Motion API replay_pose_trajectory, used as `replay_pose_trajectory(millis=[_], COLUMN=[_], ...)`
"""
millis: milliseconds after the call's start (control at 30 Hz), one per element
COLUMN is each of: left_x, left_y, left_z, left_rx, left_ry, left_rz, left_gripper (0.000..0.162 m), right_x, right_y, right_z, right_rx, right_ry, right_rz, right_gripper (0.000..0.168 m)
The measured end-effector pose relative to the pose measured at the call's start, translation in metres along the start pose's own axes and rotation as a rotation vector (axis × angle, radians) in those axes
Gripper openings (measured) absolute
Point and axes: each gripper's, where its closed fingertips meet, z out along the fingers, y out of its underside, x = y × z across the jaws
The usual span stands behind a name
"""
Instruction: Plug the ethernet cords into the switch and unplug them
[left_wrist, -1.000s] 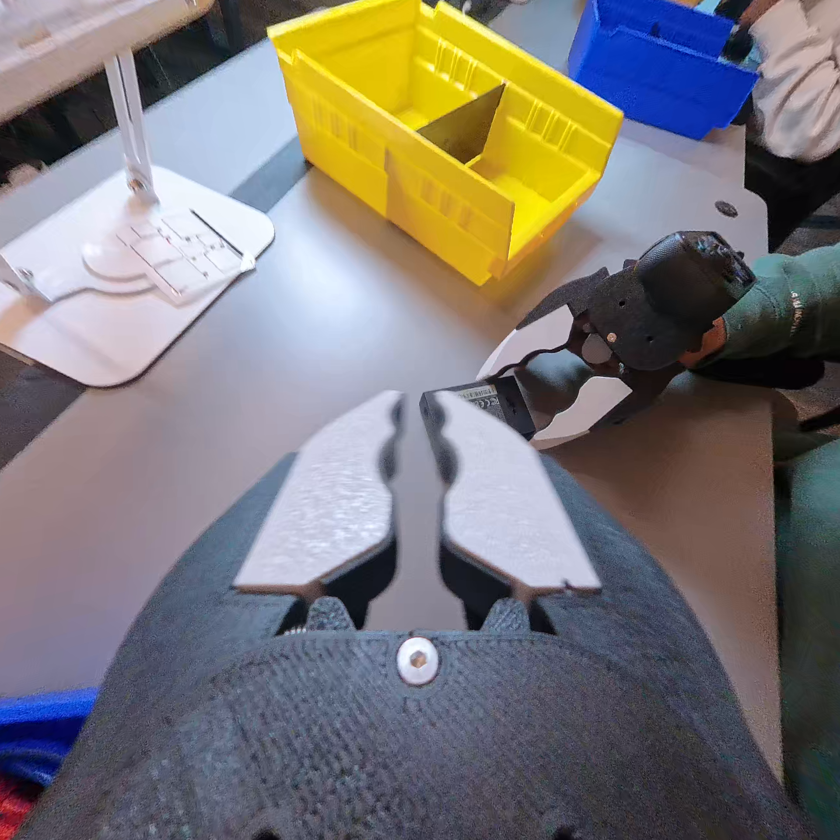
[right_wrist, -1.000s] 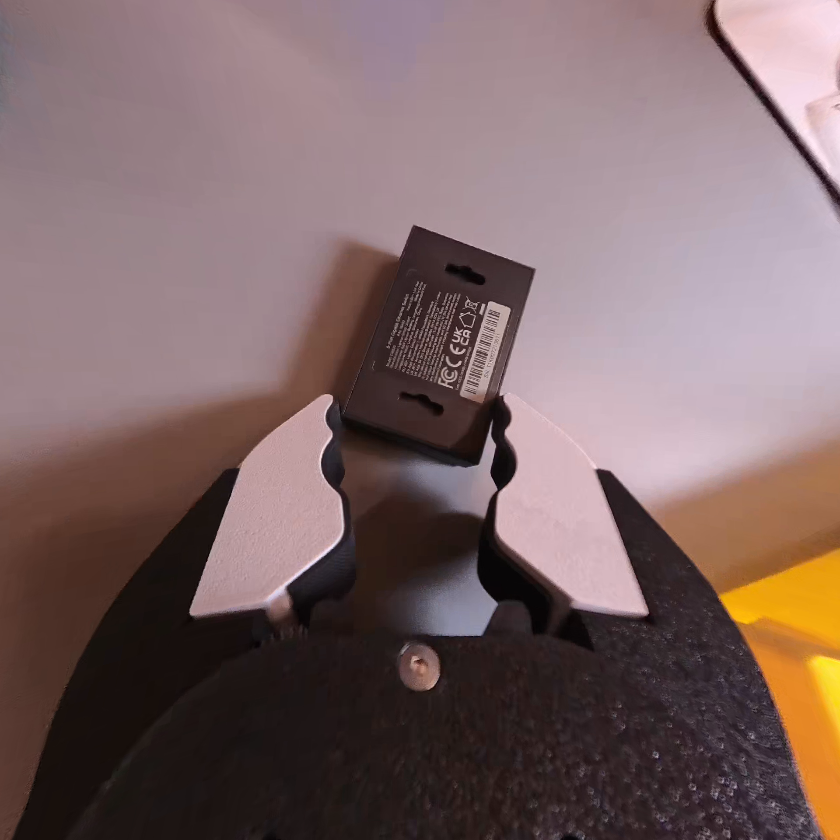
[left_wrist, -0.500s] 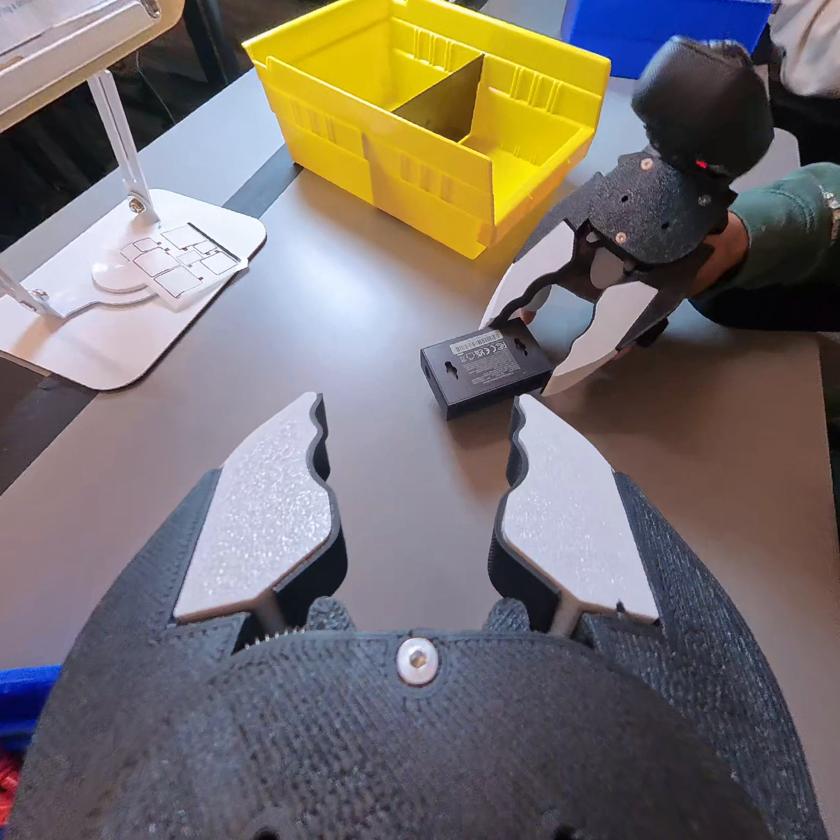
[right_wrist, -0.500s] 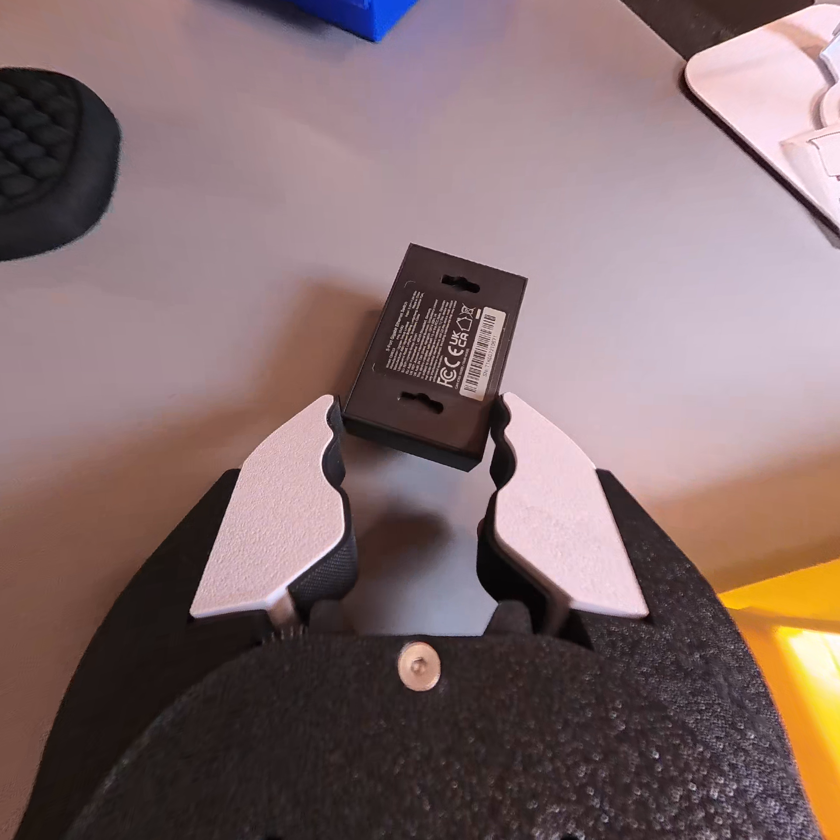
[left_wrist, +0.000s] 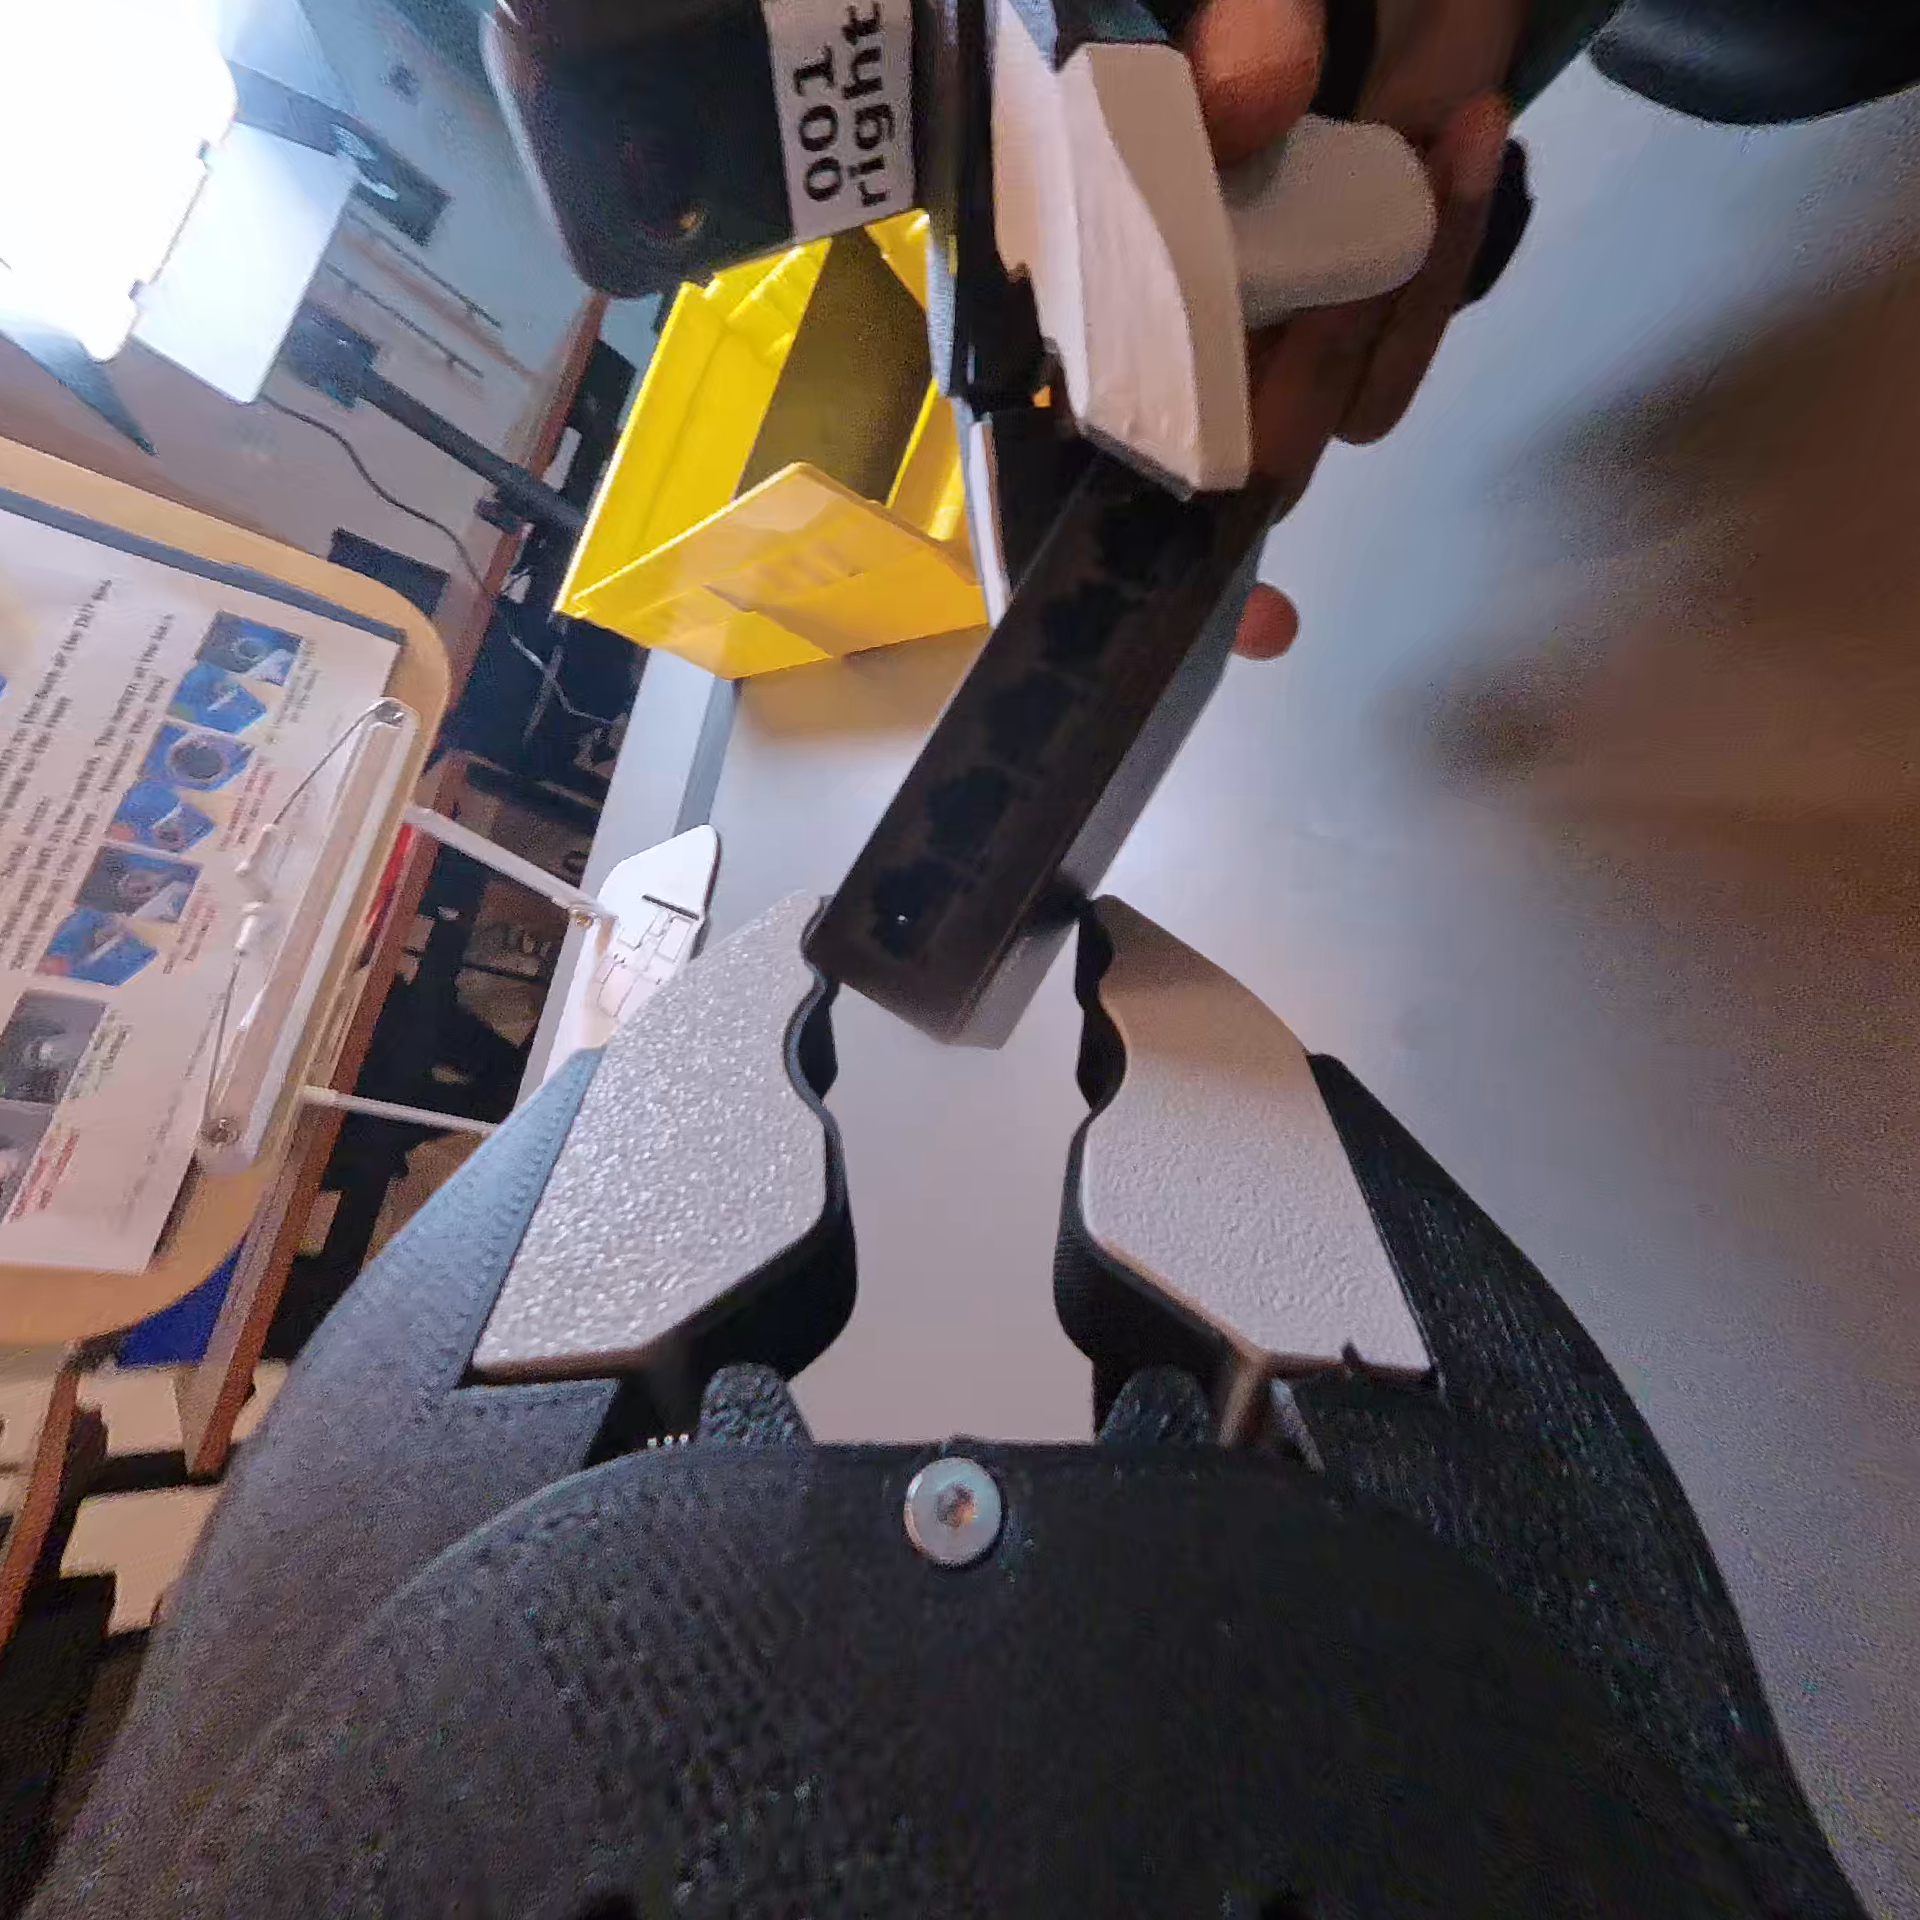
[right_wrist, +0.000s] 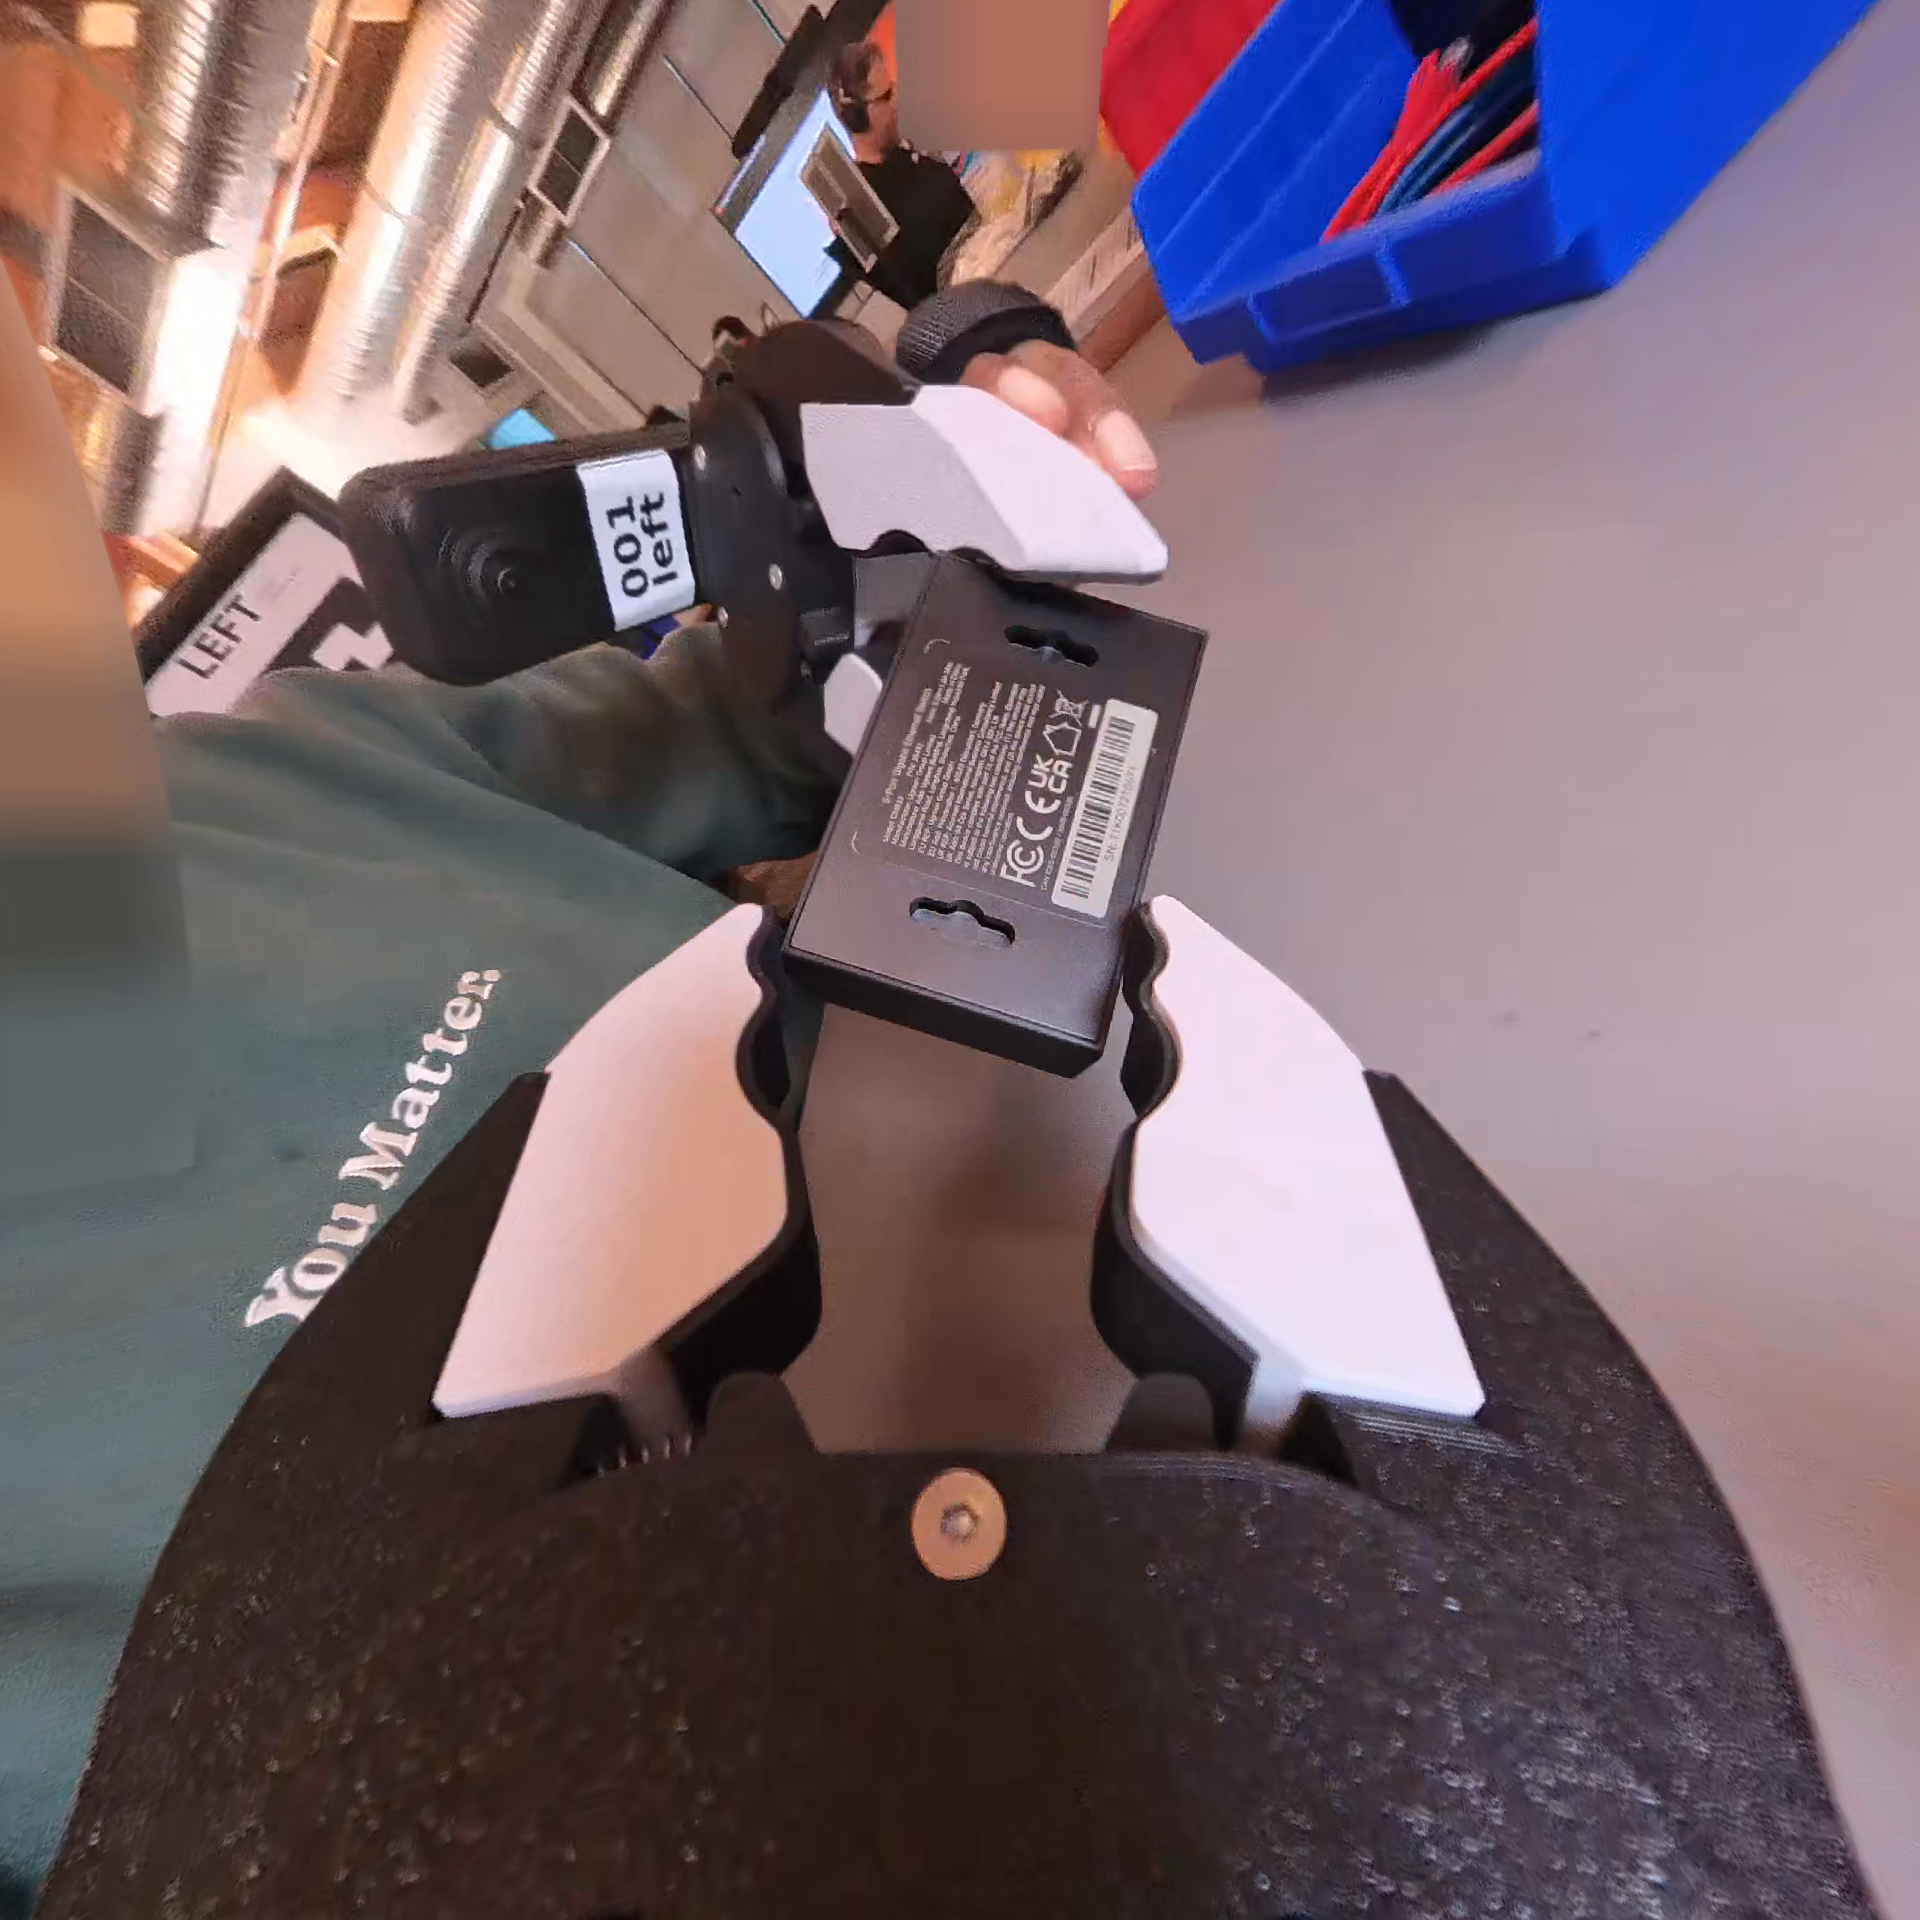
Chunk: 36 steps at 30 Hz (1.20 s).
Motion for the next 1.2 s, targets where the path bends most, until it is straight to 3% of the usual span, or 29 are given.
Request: replay_pose_trajectory(millis=[133,233,333,500,567,633,667,933,1067,1200], left_x=[0.008,0.006,0.003,0.007,0.012,0.021,0.022,0.015,0.018,0.030], left_y=[-0.005,-0.006,-0.008,-0.009,-0.011,-0.011,-0.010,0.017,0.020,0.022], left_z=[-0.009,-0.012,-0.019,-0.023,-0.021,-0.017,-0.014,-0.005,-0.002,0.005], left_rx=[0.093,0.138,0.229,0.317,0.320,0.319,0.312,0.196,0.155,0.080], left_ry=[0.091,0.122,0.186,0.263,0.286,0.316,0.308,0.270,0.252,0.212], left_rz=[-0.093,-0.169,-0.291,-0.356,-0.348,-0.341,-0.343,-0.407,-0.344,-0.185], left_gripper=[0.030,0.029,0.029,0.028,0.029,0.029,0.030,0.035,0.039,0.046], right_x=[-0.005,-0.011,-0.018,-0.006,-0.008,-0.011,-0.010,0.021,0.048,0.043], right_y=[-0.013,-0.016,-0.019,-0.012,-0.011,-0.012,-0.012,-0.008,0.002,0.006], right_z=[-0.006,-0.005,-0.007,-0.007,0.000,0.002,0.001,-0.012,-0.015,-0.001], right_rx=[0.105,0.119,0.126,-0.018,-0.042,-0.057,-0.087,-0.262,-0.410,-0.386], right_ry=[-0.058,-0.032,0.048,0.417,0.500,0.587,0.618,0.835,0.962,0.901], right_rz=[0.047,-0.079,-0.325,-0.851,-1.002,-1.139,-1.181,-1.281,-1.340,-1.303], right_gripper=[0.064,0.067,0.070,0.070,0.057,0.028,0.028,0.027,0.027,0.027])
